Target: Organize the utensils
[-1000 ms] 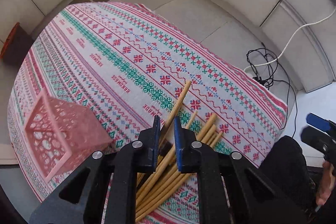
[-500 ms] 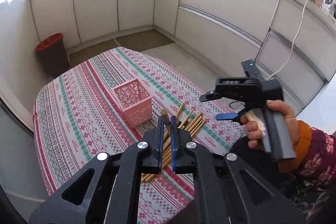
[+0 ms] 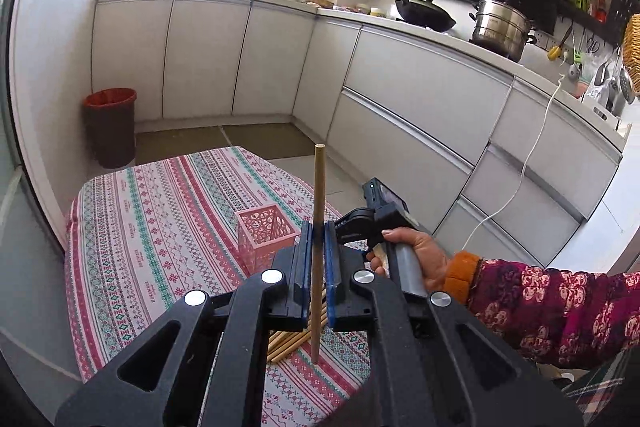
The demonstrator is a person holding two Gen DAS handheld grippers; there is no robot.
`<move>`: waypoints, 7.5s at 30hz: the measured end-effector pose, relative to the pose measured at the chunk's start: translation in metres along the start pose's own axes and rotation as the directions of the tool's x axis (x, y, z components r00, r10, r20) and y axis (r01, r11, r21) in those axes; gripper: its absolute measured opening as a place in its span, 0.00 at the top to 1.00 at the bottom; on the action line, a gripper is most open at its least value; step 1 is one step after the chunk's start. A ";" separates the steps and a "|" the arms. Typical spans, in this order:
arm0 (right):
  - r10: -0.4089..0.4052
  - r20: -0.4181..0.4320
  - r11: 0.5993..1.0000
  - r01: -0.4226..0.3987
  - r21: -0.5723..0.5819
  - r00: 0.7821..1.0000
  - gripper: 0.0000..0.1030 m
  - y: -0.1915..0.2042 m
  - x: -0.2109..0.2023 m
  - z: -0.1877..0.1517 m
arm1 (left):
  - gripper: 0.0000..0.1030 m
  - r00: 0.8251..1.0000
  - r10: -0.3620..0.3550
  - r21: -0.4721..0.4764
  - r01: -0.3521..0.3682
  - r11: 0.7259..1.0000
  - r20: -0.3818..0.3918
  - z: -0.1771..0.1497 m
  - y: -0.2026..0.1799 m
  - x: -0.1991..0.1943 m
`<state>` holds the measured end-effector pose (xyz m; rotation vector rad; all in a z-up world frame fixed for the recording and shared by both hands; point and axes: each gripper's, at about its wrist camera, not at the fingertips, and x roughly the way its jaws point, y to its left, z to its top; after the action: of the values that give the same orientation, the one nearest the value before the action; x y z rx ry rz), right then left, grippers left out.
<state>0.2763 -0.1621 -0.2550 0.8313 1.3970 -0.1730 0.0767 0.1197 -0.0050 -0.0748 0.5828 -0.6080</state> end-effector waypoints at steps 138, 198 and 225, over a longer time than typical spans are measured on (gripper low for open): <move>0.088 0.253 0.995 -0.099 0.030 0.963 0.10 -0.174 -0.116 -0.057 | 0.89 0.609 0.221 0.267 -0.016 0.964 -0.762 -0.080 -0.073 0.406; -0.231 0.022 0.956 0.222 0.189 0.973 0.78 -0.064 -0.009 -0.042 | 0.95 0.944 0.090 0.116 -0.055 0.992 -0.319 -0.005 -0.009 0.144; 0.143 0.022 0.976 -0.144 0.160 0.990 0.95 -0.135 -0.020 -0.024 | 0.70 0.734 -0.051 -0.009 0.061 0.998 -0.678 -0.087 -0.054 0.286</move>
<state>0.1766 -0.2508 -0.2913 1.0611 1.3200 -0.1807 0.1926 -0.0755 -0.2065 0.1567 1.2992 -0.6962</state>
